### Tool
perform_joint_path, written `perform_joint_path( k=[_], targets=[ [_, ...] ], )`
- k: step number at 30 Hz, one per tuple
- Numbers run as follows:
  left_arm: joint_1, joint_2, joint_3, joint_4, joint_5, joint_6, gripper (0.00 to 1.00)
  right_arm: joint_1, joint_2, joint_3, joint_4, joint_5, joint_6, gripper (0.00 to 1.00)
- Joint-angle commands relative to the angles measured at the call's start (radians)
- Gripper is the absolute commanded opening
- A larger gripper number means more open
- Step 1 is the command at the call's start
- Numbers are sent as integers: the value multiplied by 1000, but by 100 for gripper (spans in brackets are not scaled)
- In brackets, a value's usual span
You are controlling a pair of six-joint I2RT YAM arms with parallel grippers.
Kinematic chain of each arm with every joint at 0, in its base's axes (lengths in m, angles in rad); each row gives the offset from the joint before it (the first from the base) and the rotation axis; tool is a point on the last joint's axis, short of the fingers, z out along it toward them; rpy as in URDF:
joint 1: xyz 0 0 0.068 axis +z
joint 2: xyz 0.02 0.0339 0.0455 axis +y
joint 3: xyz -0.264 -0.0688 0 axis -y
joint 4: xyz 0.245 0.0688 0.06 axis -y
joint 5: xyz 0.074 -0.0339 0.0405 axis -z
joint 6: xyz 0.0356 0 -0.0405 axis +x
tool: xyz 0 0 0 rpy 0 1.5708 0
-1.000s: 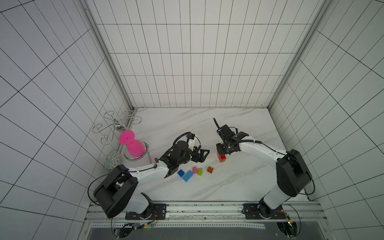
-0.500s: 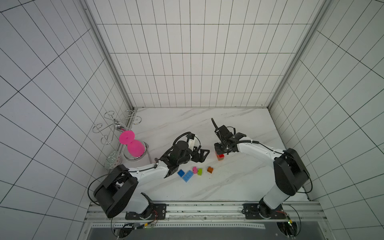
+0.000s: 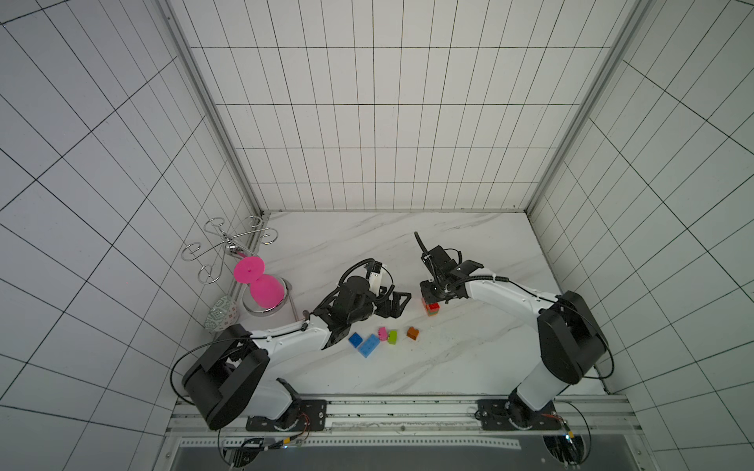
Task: Assemble the letter p with lego
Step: Assemble the lego brick with the lego brick, then adjust the lego brick at the center of the board.
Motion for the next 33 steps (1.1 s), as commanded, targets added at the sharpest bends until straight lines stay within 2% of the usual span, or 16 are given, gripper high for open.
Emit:
perform_joint_path(
  k=[1, 6, 11, 17, 26, 29, 33],
  targets=[
    [-2, -20, 0, 0, -16, 16, 97, 6, -27, 37, -116, -24, -12, 43],
    [-2, -21, -1, -2, -21, 18, 97, 5, -43, 18, -113, -28, -22, 66],
    [-2, -24, -1, -2, -23, 18, 97, 6, -51, -40, -90, -23, -25, 77],
    [-2, -43, -11, -2, -44, 18, 97, 2, -48, -90, -88, 46, -19, 78],
    [4, -132, -51, -23, -153, 4, 98, 15, -185, -113, -124, 123, -9, 77],
    [34, -166, -72, -29, -175, -18, 97, 82, -247, -135, -103, 115, -46, 77],
    [136, -199, -122, 9, -121, -85, 98, 223, -293, -162, -57, 107, -103, 76]
  ],
)
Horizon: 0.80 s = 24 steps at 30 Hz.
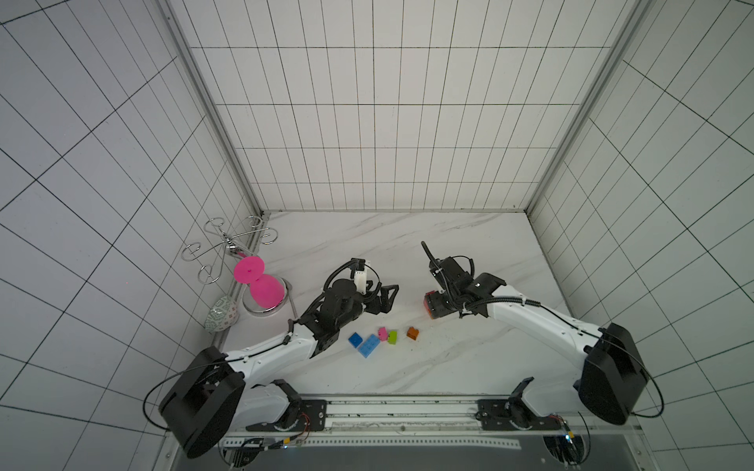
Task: Assemble the letter p with lego
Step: Adjust the lego brick at the center of the board.
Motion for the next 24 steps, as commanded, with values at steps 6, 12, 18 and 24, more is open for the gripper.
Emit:
perform_joint_path(
  k=[6, 12, 18, 24],
  targets=[
    [179, -44, -88, 56, 80, -124, 97, 174, 18, -79, 110, -116, -84, 67],
    [210, -51, -101, 65, 94, -143, 97, 192, 142, -65, 136, -118, -53, 52],
    [211, -48, -102, 71, 104, -147, 97, 191, 217, -49, 126, -47, -10, 50],
    [211, -46, -101, 76, 113, -149, 97, 185, 277, -38, 124, -70, 10, 38]
  ],
)
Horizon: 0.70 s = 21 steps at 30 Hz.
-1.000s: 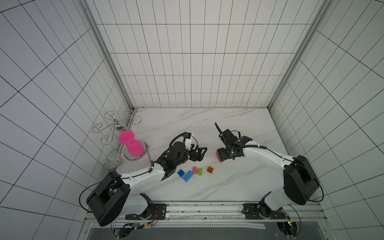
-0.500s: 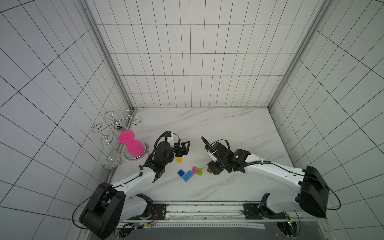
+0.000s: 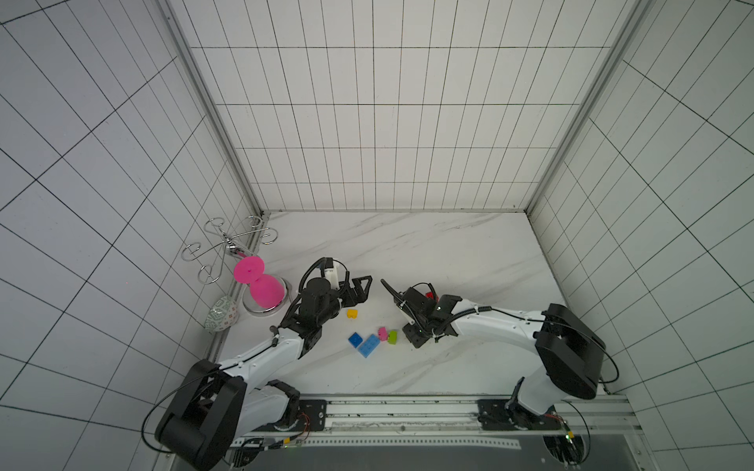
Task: Assemble the letter p with lego
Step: Adjust the lego brick at the center of the board.
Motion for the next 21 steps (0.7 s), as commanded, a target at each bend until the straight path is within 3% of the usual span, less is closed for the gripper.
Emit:
perform_joint_path(
  k=[1, 6, 13, 21],
  targets=[
    [5, -10, -11, 26, 11, -13, 97, 0, 28, 12, -6, 2, 30, 34],
    [5, -10, -13, 28, 16, -14, 98, -12, 26, 11, 6, -49, 66, 12],
    [5, -10, -14, 34, 21, -16, 97, -82, -3, -56, 131, -301, 212, 10],
    [5, -6, -17, 45, 31, -24, 97, -153, 70, -133, 309, -586, 334, 9]
  ],
)
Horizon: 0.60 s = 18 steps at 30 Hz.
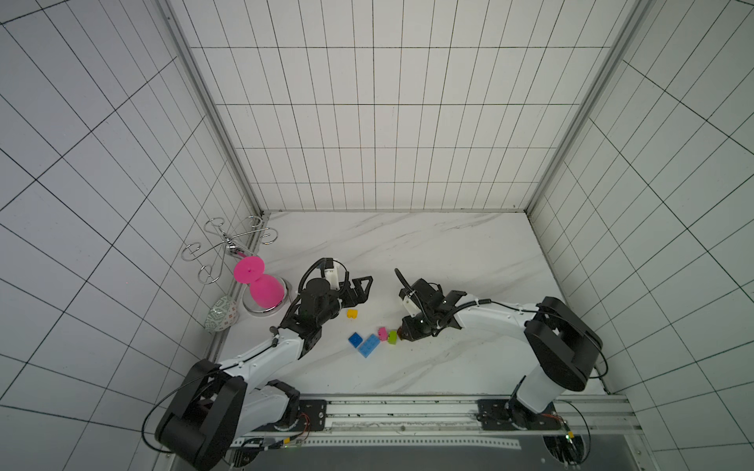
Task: Assemble the letter p with lego
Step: Adjust the lego brick at the center of the board.
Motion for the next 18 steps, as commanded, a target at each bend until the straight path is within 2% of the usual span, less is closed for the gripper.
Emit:
perform_joint_path(
  k=[1, 4, 14, 18],
  targets=[
    [5, -7, -11, 33, 10, -13, 97, -24, 43, -69, 100, -175, 95, 9],
    [5, -8, -13, 36, 10, -14, 97, -34, 49, -83, 107, -188, 107, 12],
    [5, -11, -13, 40, 13, -14, 97, -59, 5, -132, 62, -116, 99, 40],
    [5, -7, -14, 43, 12, -14, 98, -65, -22, -146, 46, -83, 94, 41]
  ],
)
